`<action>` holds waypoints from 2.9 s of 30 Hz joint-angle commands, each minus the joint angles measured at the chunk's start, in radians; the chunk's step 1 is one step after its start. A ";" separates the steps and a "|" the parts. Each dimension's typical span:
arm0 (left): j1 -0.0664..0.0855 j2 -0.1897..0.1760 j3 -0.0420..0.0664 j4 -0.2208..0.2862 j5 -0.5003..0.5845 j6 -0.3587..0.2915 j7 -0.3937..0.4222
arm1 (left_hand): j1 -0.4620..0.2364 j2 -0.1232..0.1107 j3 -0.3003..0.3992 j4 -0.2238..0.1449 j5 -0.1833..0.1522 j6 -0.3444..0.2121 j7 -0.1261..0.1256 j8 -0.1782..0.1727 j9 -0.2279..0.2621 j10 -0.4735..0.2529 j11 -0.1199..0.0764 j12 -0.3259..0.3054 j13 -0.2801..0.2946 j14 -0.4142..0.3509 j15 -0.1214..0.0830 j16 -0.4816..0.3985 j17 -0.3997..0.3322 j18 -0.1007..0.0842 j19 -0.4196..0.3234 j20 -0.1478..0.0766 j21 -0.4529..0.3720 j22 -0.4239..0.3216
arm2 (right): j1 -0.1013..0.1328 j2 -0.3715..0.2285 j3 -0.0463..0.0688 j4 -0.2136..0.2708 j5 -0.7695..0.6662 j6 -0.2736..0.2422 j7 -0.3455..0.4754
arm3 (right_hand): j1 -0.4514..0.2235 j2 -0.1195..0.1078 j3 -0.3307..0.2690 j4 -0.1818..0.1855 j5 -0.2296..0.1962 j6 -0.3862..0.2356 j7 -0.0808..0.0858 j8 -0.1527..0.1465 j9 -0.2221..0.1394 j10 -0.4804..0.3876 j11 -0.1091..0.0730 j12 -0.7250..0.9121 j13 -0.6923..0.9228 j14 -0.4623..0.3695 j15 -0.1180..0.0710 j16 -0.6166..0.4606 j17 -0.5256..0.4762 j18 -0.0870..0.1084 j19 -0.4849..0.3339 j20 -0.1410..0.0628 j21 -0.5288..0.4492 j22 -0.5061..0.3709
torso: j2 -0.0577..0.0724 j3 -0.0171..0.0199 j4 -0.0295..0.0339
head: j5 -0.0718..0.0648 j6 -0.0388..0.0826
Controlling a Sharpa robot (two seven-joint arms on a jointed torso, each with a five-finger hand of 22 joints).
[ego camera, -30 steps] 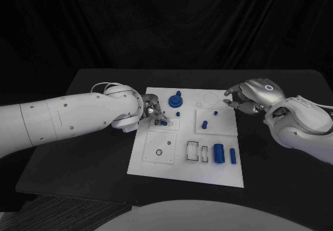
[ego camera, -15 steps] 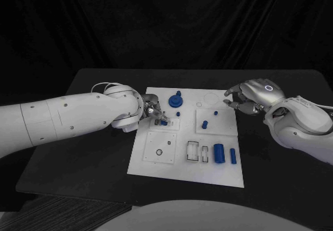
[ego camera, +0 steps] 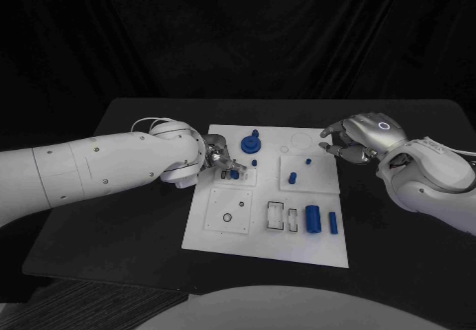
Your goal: Assemble the parts on the task board
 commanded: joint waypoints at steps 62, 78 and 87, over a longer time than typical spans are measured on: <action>-0.009 -0.010 -0.004 0.020 -0.001 -0.027 0.006 | 0.100 0.096 -0.279 0.044 0.000 -0.002 -0.006 0.024 0.097 0.106 -0.003 0.004 0.263 0.104 0.001 0.003 0.263 0.009 0.032 0.000 -0.005 0.214 | -0.008 0.003 0.001 -0.006 -0.003 0.000 -0.025 | 0.009 -0.002 0.012 -0.001 0.005 0.008 0.002 -0.004 -0.003 0.071 0.004 -0.007 0.204 0.068 0.002 -0.005 0.053 0.013 0.033 0.001 -0.007 0.205 | -0.002 0.0011 0.0008 | -0.006 0.000; 0.003 -0.073 -0.004 0.082 -0.001 -0.126 0.067 | 0.098 0.096 -0.326 0.054 0.017 -0.169 -0.015 0.276 0.466 0.106 -0.013 0.004 0.263 0.104 -0.010 0.003 0.263 0.004 0.048 -0.012 0.009 0.228 | -0.008 0.000 0.001 -0.004 -0.003 -0.001 -0.025 | 0.010 -0.002 0.013 -0.001 0.005 0.008 0.002 -0.004 -0.003 0.071 0.004 -0.008 0.203 0.068 0.002 -0.006 0.051 0.013 0.032 0.001 -0.008 0.205 | 0.000 -0.0006 0.0019 | -0.005 0.000; 0.033 -0.110 -0.003 0.106 -0.001 -0.170 0.175 | 0.073 0.100 -0.352 0.056 0.005 -0.190 -0.011 0.258 0.459 0.106 -0.010 0.004 0.263 0.104 -0.008 0.003 0.263 0.002 0.051 -0.011 0.014 0.230 | -0.008 -0.003 0.001 -0.002 -0.003 -0.006 -0.026 | 0.009 -0.003 0.013 -0.001 0.005 0.008 0.002 -0.004 -0.003 0.069 0.004 -0.011 0.200 0.068 0.002 -0.006 0.051 0.013 0.032 0.001 -0.009 0.204 | -0.001 0.0010 0.0006 | -0.008 0.000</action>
